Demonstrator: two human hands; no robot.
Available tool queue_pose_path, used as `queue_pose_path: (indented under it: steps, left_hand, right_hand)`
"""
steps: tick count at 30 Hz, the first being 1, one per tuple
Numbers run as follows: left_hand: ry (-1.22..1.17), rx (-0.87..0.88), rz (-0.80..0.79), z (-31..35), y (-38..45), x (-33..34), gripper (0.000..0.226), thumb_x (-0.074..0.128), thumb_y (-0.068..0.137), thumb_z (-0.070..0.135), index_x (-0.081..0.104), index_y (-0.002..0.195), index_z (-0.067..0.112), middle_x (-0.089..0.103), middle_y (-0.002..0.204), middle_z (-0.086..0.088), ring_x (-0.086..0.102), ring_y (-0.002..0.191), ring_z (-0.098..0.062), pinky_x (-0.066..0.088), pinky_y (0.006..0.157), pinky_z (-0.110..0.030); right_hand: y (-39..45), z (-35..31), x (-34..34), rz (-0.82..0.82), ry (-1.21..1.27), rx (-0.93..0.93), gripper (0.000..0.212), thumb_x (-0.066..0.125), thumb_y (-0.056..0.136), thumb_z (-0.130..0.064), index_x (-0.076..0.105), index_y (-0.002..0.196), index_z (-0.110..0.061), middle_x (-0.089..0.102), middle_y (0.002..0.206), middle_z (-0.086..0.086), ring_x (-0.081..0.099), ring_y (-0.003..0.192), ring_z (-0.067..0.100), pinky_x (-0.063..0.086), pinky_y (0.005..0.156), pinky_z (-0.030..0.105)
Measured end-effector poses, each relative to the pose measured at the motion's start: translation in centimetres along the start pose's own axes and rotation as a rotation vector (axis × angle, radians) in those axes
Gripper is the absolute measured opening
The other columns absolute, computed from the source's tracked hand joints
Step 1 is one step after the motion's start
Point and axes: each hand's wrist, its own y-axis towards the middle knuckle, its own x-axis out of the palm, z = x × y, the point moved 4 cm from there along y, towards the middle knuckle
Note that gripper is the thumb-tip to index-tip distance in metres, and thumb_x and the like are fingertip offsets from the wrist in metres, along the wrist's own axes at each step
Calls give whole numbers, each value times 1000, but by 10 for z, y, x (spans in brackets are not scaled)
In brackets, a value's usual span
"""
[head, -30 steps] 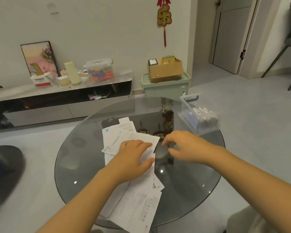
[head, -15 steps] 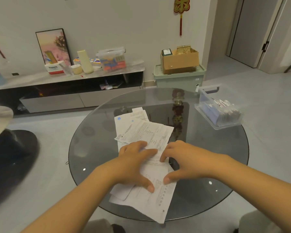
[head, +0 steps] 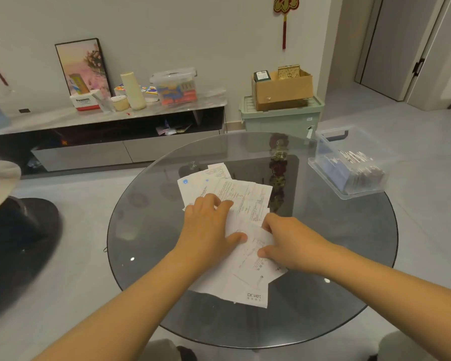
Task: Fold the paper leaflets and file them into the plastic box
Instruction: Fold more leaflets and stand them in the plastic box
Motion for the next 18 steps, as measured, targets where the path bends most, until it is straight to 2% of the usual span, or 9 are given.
queue_pose_path:
  steps: [3,5,7,10,13,15,18]
  left_hand:
    - [-75,3,41,-5,-3,-1,58,55,87,53,39,137,29,40,127,6,35,120,-14,22,103,-28]
    - [-113,2,-6,-7,-5,2,56,57,87,51,41,136,29,43,127,8,38,120,-13,22,104,-28]
    - [-144,7,-69,-7,-5,8,53,57,87,50,44,133,28,45,128,9,41,118,-13,24,105,-29]
    - [-160,28,-97,-5,-2,14,46,56,89,46,48,131,27,47,127,9,45,115,-13,26,105,-30]
    - [-111,80,-94,0,1,13,37,52,93,40,52,127,26,50,122,8,48,112,-14,28,104,-31]
    - [-79,138,-58,5,3,9,26,49,94,34,61,116,25,57,112,7,55,102,-16,37,96,-31]
    - [-160,83,33,6,4,1,21,46,95,22,66,96,19,62,94,6,58,85,-17,43,71,-26]
  right_hand:
    - [-1,8,-9,73,67,29,41,61,89,-23,36,121,-18,56,116,0,56,90,17,48,71,28]
    - [-4,12,-13,98,77,27,52,61,89,-22,30,131,-24,55,117,-1,56,87,15,47,68,26]
    - [-7,16,-13,94,86,3,56,61,89,-21,29,134,-32,54,108,-5,55,76,6,45,60,22]
    - [-10,22,-12,88,113,-9,39,62,88,-22,47,123,-33,55,107,-10,51,68,-1,40,54,15]
    - [-12,27,-10,42,150,33,26,61,89,-22,59,114,-29,57,97,-11,60,60,6,45,53,15]
    - [-15,30,-10,9,148,55,24,58,90,-21,60,113,-28,58,88,-11,59,50,4,45,53,15]
    - [-21,33,-14,-43,154,72,24,54,92,-19,60,113,-27,64,84,-9,59,49,2,40,47,11]
